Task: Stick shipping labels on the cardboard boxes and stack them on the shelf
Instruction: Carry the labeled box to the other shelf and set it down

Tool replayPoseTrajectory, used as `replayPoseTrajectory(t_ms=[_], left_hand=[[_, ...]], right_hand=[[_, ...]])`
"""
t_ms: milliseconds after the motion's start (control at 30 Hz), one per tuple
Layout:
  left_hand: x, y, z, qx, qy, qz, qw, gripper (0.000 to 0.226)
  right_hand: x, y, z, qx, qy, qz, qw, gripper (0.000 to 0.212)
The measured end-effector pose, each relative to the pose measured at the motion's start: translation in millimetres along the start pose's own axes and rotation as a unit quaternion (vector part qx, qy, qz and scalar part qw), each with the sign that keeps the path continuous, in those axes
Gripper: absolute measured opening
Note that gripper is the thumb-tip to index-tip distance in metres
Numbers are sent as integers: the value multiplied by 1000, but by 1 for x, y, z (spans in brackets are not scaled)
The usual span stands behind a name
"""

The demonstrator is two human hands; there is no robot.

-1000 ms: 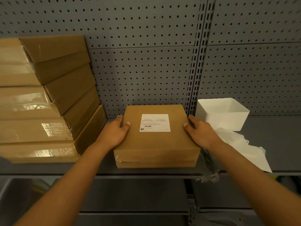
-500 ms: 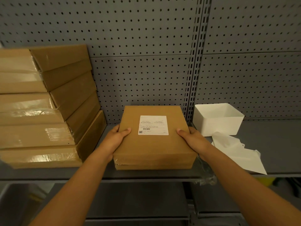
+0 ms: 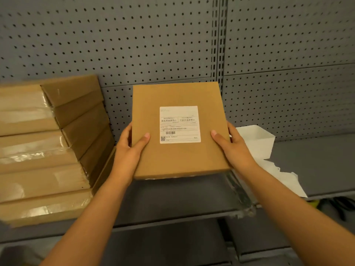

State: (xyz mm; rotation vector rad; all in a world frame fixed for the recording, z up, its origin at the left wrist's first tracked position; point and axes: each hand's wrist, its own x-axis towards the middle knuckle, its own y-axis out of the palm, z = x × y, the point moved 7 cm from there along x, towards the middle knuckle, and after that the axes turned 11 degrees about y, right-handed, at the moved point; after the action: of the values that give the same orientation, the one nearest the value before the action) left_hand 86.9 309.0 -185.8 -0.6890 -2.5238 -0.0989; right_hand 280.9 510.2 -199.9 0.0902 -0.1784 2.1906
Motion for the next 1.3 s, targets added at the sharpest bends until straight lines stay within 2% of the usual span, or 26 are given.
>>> replayPoseTrajectory(t_ms=[100,233,433,633,833,1300], left_hand=[[3,17,-12,-16,19,7,1000,60],[6,50,-33,-10,47,24,999,63],[0,112,-55,-9,56,15,998,76],[-16,196,-67,-12,50,-3,999,61],[-33,269,-75,-3,32,-14,999,61],[-42,421,-73,0,3,73,997,60]], right_hand=[[-3,-21,4,15,-2,-23,1000,41],[4,-57,8,22,-2,-60,998,60],[17,-126,13,30,-25,-60,997,55],[38,-210,8,8,-28,-43,999,52],[55,-281,-2,2,-14,-35,999,51],[73,-422,-39,-25,19,-111,993,52]])
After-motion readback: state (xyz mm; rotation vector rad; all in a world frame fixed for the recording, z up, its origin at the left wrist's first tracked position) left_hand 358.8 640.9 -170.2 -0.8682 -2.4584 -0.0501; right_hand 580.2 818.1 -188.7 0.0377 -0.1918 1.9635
